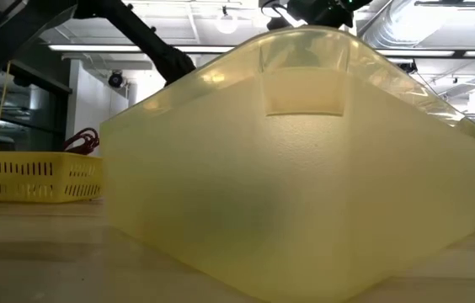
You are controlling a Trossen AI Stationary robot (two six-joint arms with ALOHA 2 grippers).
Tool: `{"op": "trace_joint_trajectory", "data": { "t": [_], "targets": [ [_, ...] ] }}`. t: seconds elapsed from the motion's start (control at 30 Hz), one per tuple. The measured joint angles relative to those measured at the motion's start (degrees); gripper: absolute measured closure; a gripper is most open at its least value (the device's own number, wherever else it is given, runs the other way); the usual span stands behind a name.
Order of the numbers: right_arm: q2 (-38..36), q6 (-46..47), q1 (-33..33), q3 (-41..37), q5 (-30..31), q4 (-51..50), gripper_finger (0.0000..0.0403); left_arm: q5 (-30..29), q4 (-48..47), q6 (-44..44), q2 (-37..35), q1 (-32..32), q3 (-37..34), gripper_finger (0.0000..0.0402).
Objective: Pick and place items into bin
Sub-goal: Put the black cable charger into the left yellow bin
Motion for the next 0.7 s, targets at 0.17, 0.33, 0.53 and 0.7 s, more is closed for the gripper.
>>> {"op": "trace_joint_trajectory", "data": {
  "t": [0.17, 0.33, 0.53, 0.7],
  "targets": [
    [0.0, 0.1, 0.0, 0.0, 0.0, 0.1, 0.0192, -0.4, -2.0, 3.5, 2.8, -0.1, 0.0, 0.0279],
    [0.0, 0.9, 0.0, 0.0, 0.2, 0.4, 0.0192, 0.5, -0.9, 4.4, 3.3, 0.0, 0.0, 0.0279],
    [0.0, 1.0, 0.0, 0.0, 0.4, 0.4, 0.0192, 1.6, 1.5, 2.9, 3.5, -0.4, 0.0, 0.0279],
    [0.0, 1.0, 0.0, 0.0, 0.4, 0.4, 0.0192, 0.7, 2.6, 0.9, 4.6, -1.3, 0.1, 0.0279]
  ]
}}
